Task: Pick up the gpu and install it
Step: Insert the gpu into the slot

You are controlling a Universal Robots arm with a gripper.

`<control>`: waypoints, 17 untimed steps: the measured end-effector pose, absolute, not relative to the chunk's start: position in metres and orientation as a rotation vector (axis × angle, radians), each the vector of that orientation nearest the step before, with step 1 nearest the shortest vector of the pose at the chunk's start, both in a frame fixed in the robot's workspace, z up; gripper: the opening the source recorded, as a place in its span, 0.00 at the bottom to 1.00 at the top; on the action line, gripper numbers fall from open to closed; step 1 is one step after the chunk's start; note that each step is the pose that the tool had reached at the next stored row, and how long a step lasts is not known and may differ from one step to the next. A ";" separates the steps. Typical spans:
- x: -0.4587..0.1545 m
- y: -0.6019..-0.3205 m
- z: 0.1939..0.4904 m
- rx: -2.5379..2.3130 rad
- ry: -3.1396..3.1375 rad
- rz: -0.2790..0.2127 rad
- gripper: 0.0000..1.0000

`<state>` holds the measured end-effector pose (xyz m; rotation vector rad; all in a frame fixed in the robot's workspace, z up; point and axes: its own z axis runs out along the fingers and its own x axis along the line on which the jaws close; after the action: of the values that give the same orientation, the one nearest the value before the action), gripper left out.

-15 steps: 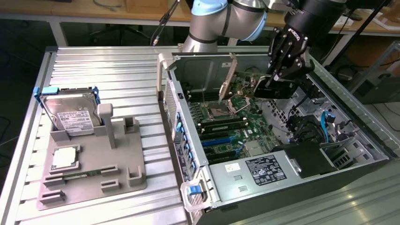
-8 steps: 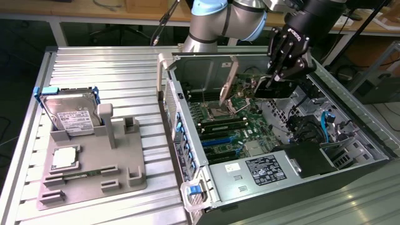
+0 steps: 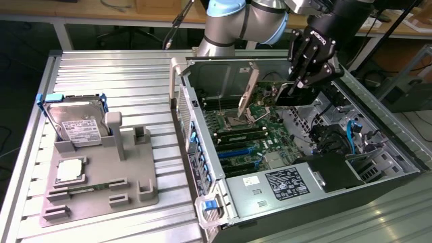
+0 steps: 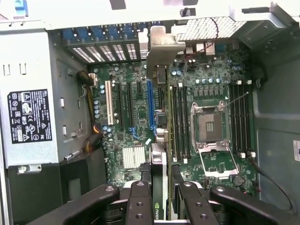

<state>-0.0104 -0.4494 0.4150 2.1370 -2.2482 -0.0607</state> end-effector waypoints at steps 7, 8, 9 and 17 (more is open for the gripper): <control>-0.010 -0.449 0.415 2.198 -2.187 -0.059 0.27; -0.010 -0.449 0.415 2.204 -2.181 -0.059 0.27; -0.010 -0.449 0.415 2.211 -2.174 -0.059 0.27; -0.010 -0.449 0.415 2.249 -2.134 -0.057 0.27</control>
<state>-0.0104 -0.4494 0.4150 2.2489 -2.1336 -0.0575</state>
